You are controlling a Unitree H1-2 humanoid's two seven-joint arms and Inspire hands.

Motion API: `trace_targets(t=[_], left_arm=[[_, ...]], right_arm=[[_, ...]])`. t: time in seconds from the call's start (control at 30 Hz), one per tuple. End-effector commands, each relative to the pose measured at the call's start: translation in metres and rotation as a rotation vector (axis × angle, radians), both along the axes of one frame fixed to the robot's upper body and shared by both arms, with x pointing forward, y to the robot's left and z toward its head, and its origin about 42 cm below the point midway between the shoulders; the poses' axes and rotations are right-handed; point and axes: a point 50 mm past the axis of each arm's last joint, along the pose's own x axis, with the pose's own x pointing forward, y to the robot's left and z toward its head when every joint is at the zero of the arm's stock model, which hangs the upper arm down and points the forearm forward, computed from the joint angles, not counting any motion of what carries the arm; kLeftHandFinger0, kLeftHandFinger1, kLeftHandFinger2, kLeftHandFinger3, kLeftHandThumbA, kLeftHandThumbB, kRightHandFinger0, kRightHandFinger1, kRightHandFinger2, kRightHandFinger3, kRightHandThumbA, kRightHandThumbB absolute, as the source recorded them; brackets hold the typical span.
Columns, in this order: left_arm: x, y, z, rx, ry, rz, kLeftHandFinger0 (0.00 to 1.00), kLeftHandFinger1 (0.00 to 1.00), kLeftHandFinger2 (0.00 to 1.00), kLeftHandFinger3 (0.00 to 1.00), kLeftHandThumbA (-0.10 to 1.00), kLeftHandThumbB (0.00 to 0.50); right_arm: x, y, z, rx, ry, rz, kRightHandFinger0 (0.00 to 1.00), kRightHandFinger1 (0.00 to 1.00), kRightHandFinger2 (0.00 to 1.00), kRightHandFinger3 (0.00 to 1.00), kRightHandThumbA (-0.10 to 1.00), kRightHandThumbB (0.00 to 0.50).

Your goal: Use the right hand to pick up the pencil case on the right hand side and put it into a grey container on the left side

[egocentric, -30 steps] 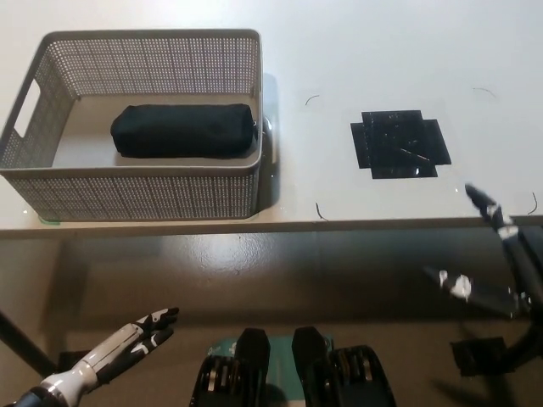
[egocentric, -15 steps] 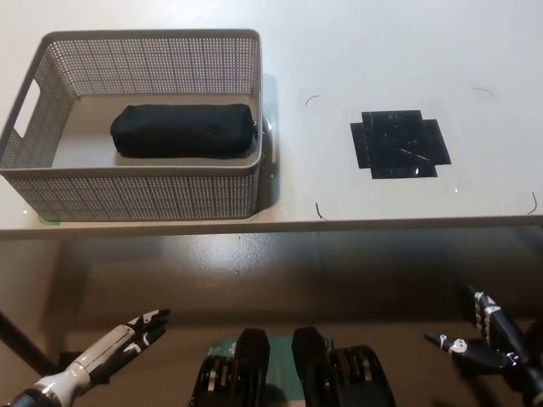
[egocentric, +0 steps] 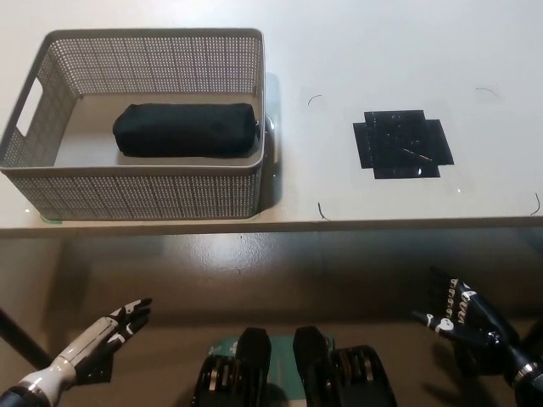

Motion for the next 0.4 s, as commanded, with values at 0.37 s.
trace_targets(t=[0.37], left_arm=[[0.003,0.012,0.005,-0.02,-0.044,0.05,1.0,1.0,1.0,1.0,1.0,0.369]], right_arm=[[0.021,0.006,0.026,0.062,-0.1,0.053,1.0,1.0,1.0,1.0,1.0,0.243]])
